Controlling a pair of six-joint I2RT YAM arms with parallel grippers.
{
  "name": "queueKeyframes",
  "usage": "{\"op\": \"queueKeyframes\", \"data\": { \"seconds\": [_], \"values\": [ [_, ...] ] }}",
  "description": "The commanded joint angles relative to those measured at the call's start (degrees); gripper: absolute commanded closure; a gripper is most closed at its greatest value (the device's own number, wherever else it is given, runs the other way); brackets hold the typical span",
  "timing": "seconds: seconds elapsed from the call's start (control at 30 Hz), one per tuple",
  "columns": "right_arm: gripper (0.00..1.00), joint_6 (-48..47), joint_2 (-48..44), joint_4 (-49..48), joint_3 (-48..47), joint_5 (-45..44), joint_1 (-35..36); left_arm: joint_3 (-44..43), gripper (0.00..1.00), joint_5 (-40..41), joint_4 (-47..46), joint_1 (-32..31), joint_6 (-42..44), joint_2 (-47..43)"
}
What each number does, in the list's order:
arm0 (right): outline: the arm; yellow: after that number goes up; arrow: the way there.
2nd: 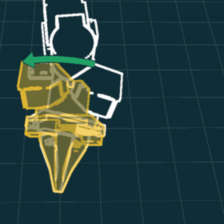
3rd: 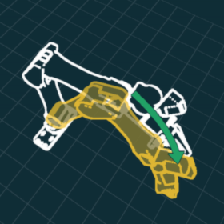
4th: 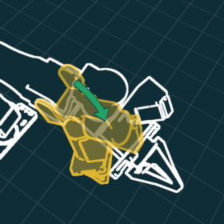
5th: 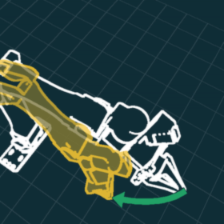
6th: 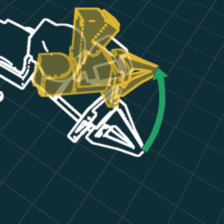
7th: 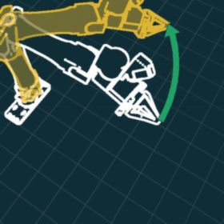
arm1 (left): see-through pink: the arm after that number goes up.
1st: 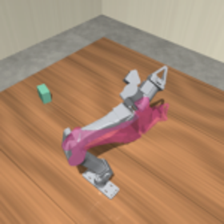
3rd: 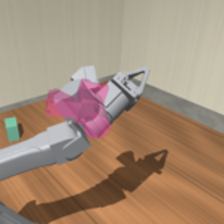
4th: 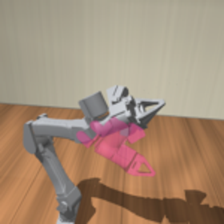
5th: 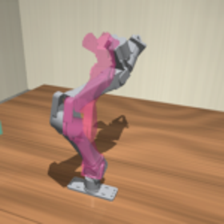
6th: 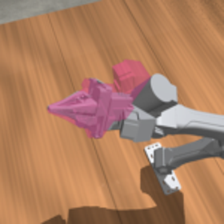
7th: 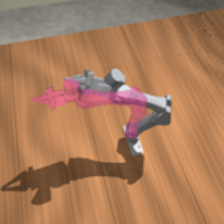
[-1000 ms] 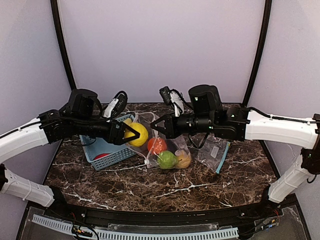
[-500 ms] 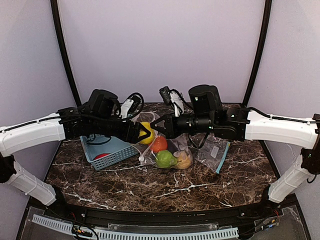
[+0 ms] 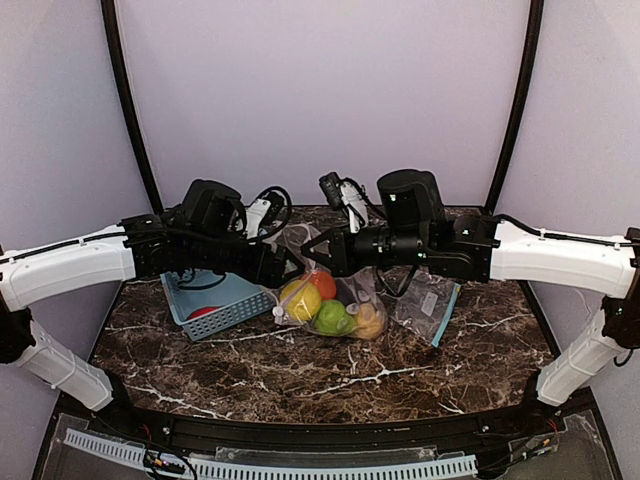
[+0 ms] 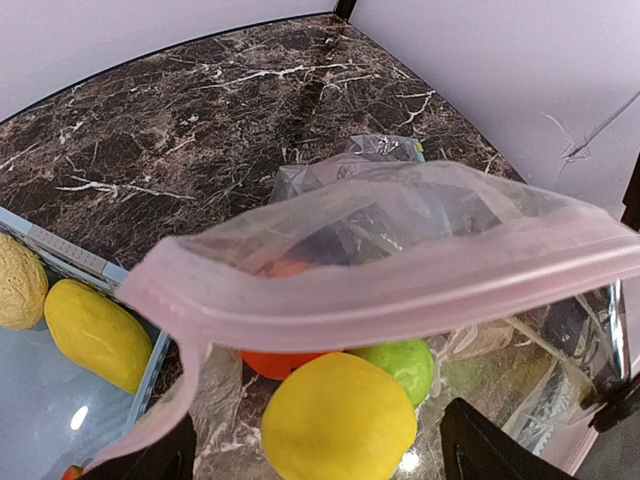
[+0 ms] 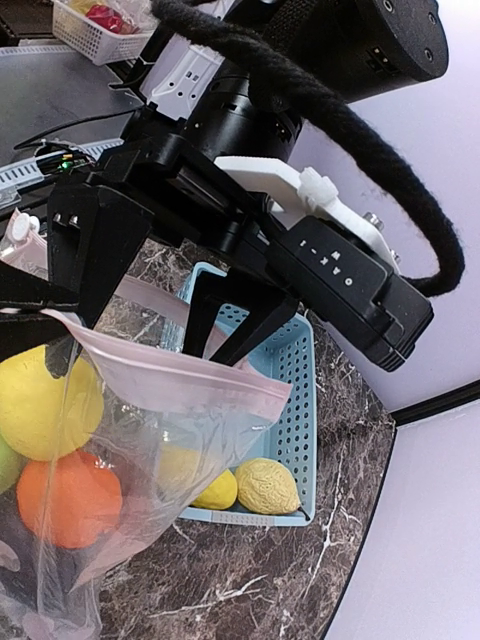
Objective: Place the food in the zip-top bag and seal the zipper
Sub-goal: Place the fake fruit in the zipper food storage bag, then pick up the fake fruit from the bin.
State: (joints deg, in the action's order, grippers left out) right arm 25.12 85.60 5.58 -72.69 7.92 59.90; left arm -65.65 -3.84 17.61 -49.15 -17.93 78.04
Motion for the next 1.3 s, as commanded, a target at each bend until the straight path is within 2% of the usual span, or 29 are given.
{"op": "queueKeyframes", "data": {
  "seconds": [0.0, 0.23, 0.47, 0.57, 0.7, 0.8, 0.97, 1.1, 1.27],
  "values": [
    [1.0, -0.69, -1.33, -3.11, 0.79, -0.28, 0.12, -0.27, 0.14, -0.18, -0.64, -0.24, 0.79, -1.88],
    [1.0, -0.69, -1.72, -3.12, 1.13, -0.69, 0.13, -0.09, 0.15, -2.67, -1.47, -0.18, 1.26, -4.02],
    [1.0, -1.32, -2.32, -3.17, 1.48, -1.17, 0.1, -0.22, 0.14, -14.61, -1.19, -0.14, 6.94, -10.79],
    [1.0, -1.69, -2.24, -3.22, 1.58, -1.52, 0.12, -1.54, 0.11, -14.71, 3.46, -0.14, 8.55, -14.12],
    [1.0, -1.83, -1.98, -3.43, 1.46, -1.61, 0.12, -2.36, 0.06, -9.13, 9.46, 0.66, 9.69, -16.76],
    [1.0, -1.76, -2.06, -3.43, 1.45, -1.42, 0.12, -1.24, 0.05, -8.08, 11.93, 4.92, 9.03, -18.27],
    [1.0, -1.75, -2.62, -3.39, 1.82, -1.79, 0.09, 2.15, 0.05, -11.79, 11.1, 13.57, 6.99, -19.36],
    [1.0, -1.58, -2.85, -3.38, 2.01, -1.86, 0.12, 2.99, 0.04, -11.8, 10.88, 19.27, 6.86, -15.7],
    [1.0, -1.48, -3.16, -3.14, 2.0, -2.42, 0.11, 5.0, 0.04, -9.69, 6.93, 23.21, 5.8, -10.27]
  ]
}}
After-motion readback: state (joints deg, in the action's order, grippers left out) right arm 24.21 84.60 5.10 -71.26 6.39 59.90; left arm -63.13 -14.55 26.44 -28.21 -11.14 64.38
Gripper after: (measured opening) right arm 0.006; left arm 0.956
